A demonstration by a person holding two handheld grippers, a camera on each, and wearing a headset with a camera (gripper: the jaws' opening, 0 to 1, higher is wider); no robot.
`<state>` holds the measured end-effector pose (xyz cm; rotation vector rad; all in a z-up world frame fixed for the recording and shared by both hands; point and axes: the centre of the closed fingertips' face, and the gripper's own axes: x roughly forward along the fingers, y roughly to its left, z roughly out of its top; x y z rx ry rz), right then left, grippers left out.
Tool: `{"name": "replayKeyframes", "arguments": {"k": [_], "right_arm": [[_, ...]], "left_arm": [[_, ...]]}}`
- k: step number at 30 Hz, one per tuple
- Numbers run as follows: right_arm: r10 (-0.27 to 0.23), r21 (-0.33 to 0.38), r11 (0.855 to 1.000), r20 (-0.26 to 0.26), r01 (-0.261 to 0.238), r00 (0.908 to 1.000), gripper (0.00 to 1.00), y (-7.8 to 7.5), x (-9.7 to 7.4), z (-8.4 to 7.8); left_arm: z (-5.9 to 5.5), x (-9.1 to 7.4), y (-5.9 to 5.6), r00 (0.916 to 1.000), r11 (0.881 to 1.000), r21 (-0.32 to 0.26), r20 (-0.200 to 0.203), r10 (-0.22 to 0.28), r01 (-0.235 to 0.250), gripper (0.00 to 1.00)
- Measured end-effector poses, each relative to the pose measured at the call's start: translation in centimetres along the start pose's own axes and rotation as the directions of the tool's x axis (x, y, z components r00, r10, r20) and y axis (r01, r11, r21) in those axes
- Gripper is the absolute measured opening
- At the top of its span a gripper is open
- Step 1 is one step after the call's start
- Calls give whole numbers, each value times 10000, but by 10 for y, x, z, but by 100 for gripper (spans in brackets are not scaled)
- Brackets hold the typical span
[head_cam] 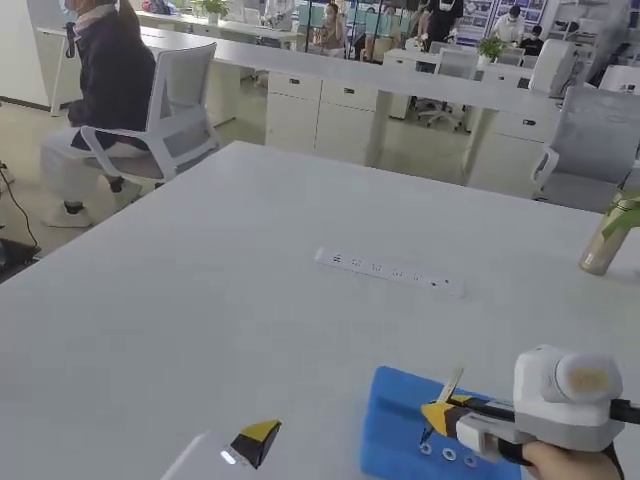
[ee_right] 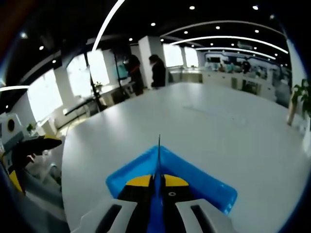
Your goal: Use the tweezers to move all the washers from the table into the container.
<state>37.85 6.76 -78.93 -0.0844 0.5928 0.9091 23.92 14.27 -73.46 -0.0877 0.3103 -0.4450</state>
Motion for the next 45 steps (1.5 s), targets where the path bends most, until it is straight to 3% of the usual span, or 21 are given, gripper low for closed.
{"name": "replayKeyframes", "arguments": {"k": [2,5,11,18,29,39,45], "right_arm": [[107,78,9999,450,-111,9989,4,9,-9,10],[305,136,9994,739,-316,9968,4,17,-17,16],[937,110,9954,1098,-955,9895,4,44,-35,17],[1465,68,9891,689,-1473,9868,4,66,-41,-8],[1448,587,9882,-531,-1417,9880,4,69,-29,-65],[1410,673,9883,-647,-1367,9879,4,73,-27,-67],[1393,170,9902,-752,-1384,9874,4,76,-28,-68]], "left_arm": [[0,0,-1,10000,10000,1,5,-46,46,87],[0,0,-1,10000,10000,-12,1,-50,50,87],[0,-1,0,10000,10000,-47,15,-50,50,87],[2,-1,-1,9999,9999,-99,113,-91,92,87],[3,-1,-3,9996,9996,-201,190,-190,194,88],[3,-1,-2,9997,9997,-184,168,-153,156,87],[2,-1,-2,9998,9997,-164,119,-153,155,87]]}}
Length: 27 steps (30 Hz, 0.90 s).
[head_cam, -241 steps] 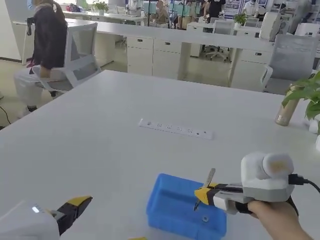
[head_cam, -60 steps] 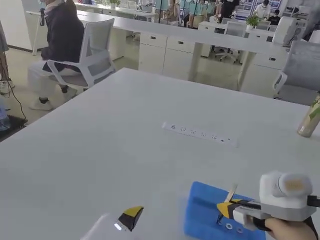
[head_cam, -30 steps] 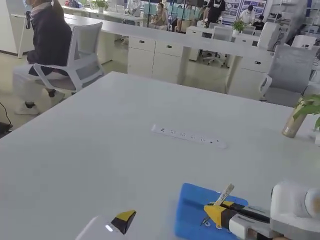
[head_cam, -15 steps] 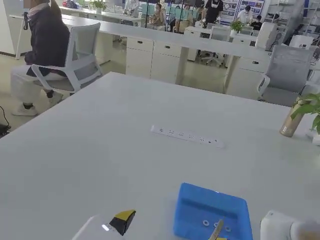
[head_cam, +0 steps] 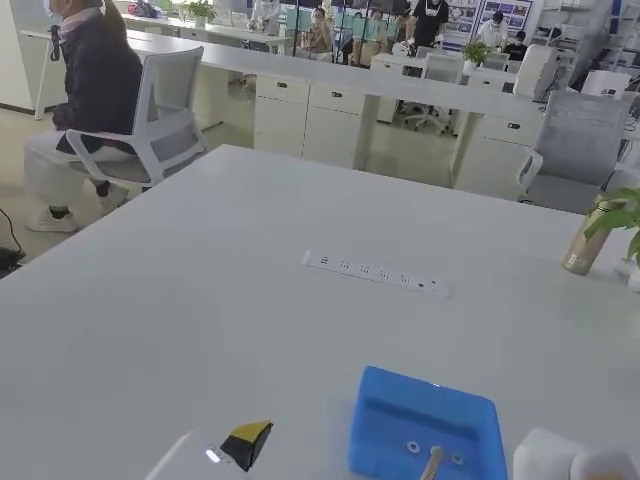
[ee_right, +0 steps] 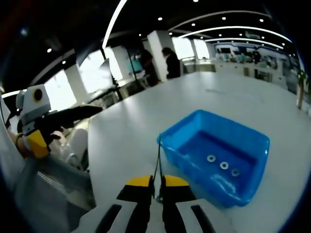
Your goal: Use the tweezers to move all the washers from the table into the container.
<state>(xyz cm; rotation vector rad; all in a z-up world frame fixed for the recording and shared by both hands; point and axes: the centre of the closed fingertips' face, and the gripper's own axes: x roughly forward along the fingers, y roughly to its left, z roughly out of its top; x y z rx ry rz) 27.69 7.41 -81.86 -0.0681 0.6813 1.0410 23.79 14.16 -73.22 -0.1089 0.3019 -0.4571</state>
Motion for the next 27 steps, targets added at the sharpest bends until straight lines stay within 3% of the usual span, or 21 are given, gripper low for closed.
{"name": "replayKeyframes", "arguments": {"k": [3,6,9,11,18,24,27], "right_arm": [[41,-689,9976,-123,-49,9999,4,5,0,0],[89,-1658,9861,-250,-129,9996,4,8,2,-1],[101,-2718,9622,-347,-192,9993,4,17,4,-5],[-168,-3256,9455,-285,66,9995,4,16,5,-6],[-362,-3409,9399,-468,181,9982,3,19,5,-9],[-783,-3056,9509,-835,492,9934,3,15,2,-12],[-773,-2598,9640,-685,570,9947,3,14,-1,-12]], "left_arm": [[0,0,0,10000,10000,6,18,-3,3,87],[0,0,0,10000,10000,2,14,-11,11,87],[0,0,0,10000,10000,38,14,-8,8,87],[0,0,0,10000,10000,36,-13,-1,1,87],[-1,0,-1,10000,9999,111,-72,-24,25,87],[-1,0,0,10000,10000,79,-37,4,-3,87],[-1,0,0,10000,9999,104,-48,-5,6,87]]}}
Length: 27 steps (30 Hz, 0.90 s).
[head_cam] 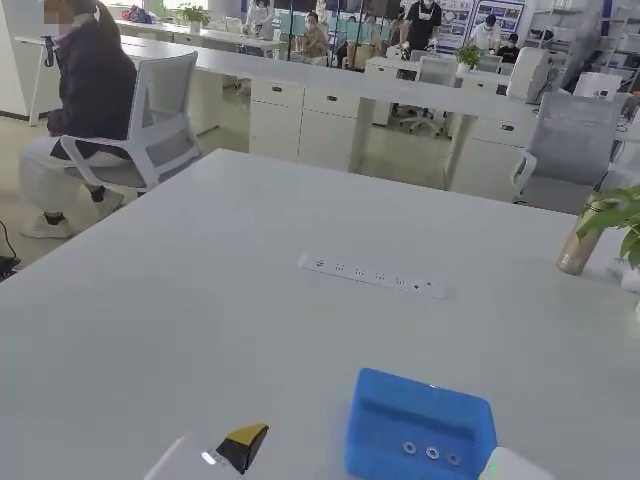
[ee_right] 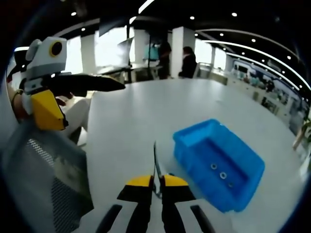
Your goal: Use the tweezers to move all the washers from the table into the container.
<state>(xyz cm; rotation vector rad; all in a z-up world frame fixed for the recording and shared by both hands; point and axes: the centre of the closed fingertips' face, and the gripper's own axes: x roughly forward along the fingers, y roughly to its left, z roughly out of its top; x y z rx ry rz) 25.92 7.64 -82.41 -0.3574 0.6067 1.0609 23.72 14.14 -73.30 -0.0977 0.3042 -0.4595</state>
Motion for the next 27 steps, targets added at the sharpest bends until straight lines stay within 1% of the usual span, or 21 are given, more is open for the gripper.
{"name": "replayKeyframes", "arguments": {"k": [2,3,6,7,8,9,11,12,14,16,17,18,19,21,23,24,25,27], "right_arm": [[1,92,10000,65,-2,10000,2,-1,-1,0],[-37,132,9999,27,37,10000,2,-3,0,0],[-65,305,9995,10,65,10000,2,-3,0,0],[-55,585,9983,42,53,10000,2,-5,-1,1],[-34,675,9977,53,31,10000,2,-6,-1,1],[175,1055,9942,91,-184,9998,2,-5,-2,2],[149,1313,9912,311,-188,9994,2,-9,-6,6],[143,1266,9918,380,-190,9992,2,-10,-8,9],[116,1131,9934,459,-167,9989,2,-12,-16,16],[128,1126,9934,711,-207,9974,3,-18,-22,26],[201,1199,9923,872,-306,9960,3,-19,-24,32],[234,1442,9887,1160,-402,9930,3,-22,-27,40],[267,1496,9877,1269,-458,9916,3,-25,-28,44],[168,1762,9834,1512,-437,9884,3,-33,-32,55],[16,2289,9723,1963,-475,9805,3,-44,-35,68],[-18,2465,9678,2105,-513,9776,3,-48,-35,72],[-76,2628,9634,2224,-525,9749,3,-56,-34,77],[-278,2935,9551,2241,-403,9742,3,-68,-30,81]], "left_arm": [[0,0,-1,10000,10000,36,-35,-18,18,87],[0,0,-1,10000,10000,44,-31,-23,23,87],[-1,0,-1,10000,10000,68,-43,-24,24,86],[-1,0,-1,10000,10000,63,-41,-26,27,86],[0,0,-1,10000,10000,51,-27,-21,21,86],[0,0,0,10000,10000,52,-25,-12,12,86],[-1,0,0,10000,10000,42,-20,-3,3,86],[-1,0,0,10000,10000,43,-26,3,-3,86],[-1,0,0,10000,10000,45,-27,6,-5,86],[-1,0,0,10000,10000,44,-17,-10,10,86],[-1,0,0,10000,10000,53,-28,-18,18,86],[-1,0,0,10000,10000,65,-40,-23,23,86],[-1,0,-1,10000,10000,72,-37,-33,33,86],[-1,0,-1,10000,10000,84,-58,-45,46,86],[-2,0,-1,10000,9999,96,-75,-39,40,86],[-2,0,-1,10000,9999,92,-66,-41,42,86],[-2,0,-1,10000,10000,92,-60,-38,38,86],[-2,0,-1,10000,9999,92,-73,-46,47,86]]}}
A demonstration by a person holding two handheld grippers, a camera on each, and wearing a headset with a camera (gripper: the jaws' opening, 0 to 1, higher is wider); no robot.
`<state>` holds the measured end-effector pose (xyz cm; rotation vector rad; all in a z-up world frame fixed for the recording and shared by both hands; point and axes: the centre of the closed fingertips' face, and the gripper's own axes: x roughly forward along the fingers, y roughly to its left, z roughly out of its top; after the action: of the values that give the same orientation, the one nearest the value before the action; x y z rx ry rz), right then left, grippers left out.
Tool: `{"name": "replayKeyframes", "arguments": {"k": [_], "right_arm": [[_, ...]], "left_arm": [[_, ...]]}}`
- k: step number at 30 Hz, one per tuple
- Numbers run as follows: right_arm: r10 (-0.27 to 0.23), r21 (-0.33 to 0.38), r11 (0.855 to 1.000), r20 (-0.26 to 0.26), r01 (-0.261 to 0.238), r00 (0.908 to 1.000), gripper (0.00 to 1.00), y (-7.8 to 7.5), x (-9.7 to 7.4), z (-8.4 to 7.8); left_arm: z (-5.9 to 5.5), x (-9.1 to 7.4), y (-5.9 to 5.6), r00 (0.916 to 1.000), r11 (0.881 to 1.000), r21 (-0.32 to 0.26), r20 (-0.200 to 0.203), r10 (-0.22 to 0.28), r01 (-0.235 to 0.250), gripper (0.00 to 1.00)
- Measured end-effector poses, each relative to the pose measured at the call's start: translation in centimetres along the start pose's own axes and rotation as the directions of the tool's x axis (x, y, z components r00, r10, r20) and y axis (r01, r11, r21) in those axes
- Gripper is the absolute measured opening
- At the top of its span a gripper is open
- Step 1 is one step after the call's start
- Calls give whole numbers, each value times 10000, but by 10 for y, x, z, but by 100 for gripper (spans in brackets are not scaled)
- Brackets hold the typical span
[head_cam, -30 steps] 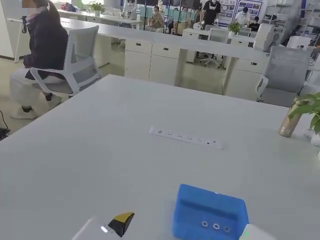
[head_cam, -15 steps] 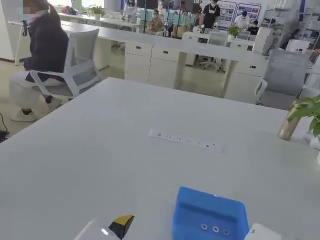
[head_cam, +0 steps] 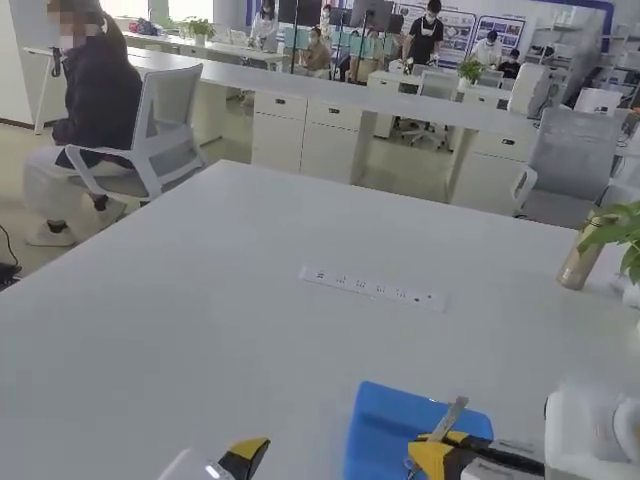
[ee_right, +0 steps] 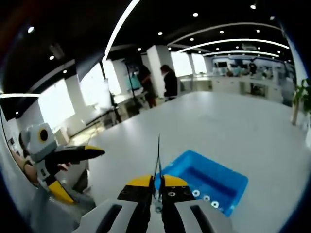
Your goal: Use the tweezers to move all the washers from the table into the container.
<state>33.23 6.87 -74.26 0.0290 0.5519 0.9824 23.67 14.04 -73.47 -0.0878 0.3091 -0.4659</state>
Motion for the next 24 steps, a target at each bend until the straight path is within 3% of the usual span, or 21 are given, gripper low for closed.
{"name": "replayKeyframes", "arguments": {"k": [9,15,19,24], "right_arm": [[-328,-489,9983,-434,307,9985,3,-31,36,6],[-452,-364,9985,-923,420,9947,3,-42,54,-8],[-448,-41,9990,-950,446,9945,3,-51,62,-15],[-390,97,9991,-1137,404,9927,3,-53,69,-23]], "left_arm": [[1,-1,2,9999,9999,-29,26,128,-128,86],[0,0,3,9999,9999,25,-22,149,-149,85],[-1,0,2,9999,9999,42,-85,107,-107,85],[-4,1,1,9997,9999,88,-232,63,-61,84]]}}
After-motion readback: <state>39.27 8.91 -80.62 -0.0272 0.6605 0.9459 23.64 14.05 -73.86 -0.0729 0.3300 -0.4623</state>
